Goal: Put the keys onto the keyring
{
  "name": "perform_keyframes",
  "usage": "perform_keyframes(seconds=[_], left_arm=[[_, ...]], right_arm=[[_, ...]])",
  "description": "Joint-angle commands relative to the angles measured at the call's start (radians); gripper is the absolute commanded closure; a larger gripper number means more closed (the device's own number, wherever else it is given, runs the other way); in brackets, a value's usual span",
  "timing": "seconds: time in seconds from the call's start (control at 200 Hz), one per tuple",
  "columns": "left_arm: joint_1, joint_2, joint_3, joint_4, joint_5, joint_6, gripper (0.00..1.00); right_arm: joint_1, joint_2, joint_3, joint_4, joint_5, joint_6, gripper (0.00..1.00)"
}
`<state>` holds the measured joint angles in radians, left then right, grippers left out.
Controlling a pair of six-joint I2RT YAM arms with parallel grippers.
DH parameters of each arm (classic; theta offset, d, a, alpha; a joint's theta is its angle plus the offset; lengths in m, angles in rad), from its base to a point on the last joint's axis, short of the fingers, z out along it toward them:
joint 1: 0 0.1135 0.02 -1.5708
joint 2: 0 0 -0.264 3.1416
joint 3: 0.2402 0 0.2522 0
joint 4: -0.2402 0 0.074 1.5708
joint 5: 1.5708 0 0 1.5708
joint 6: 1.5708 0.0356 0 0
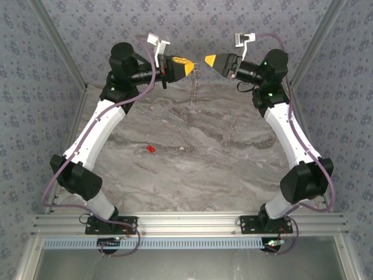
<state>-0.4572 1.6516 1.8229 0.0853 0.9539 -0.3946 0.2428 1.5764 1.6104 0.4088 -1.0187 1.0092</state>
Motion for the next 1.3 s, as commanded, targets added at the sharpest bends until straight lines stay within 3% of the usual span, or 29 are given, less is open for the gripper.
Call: perform_keyframes(seconds=[0.0, 0.195, 0.759, 0.964, 1.294], left_arm=[[-0.006, -0.002, 0.044, 0.036, 0.011, -0.005, 1.00], [-0.007, 0.000, 0.053, 0.033, 0.011, -0.005, 1.00], [-0.014, 0.006, 0.053, 0.027, 0.014, -0.005, 1.00], [-0.017, 0.007, 0.054, 0.027, 0.013, -0.005, 1.00], [-0.018, 0.005, 0.055, 0.028, 0.010, -0.004, 1.00]], right_arm=[[0.021, -0.027, 0.022, 0.000, -0.030, -0.018, 0.55], [0.048, -0.020, 0.046, -0.075, -0.040, -0.077, 0.55], [0.061, 0.008, 0.087, -0.068, -0.028, -0.071, 0.64], [0.070, 0.014, 0.086, -0.070, -0.032, -0.065, 0.75], [0.064, -0.003, 0.059, -0.096, -0.041, -0.083, 0.82]])
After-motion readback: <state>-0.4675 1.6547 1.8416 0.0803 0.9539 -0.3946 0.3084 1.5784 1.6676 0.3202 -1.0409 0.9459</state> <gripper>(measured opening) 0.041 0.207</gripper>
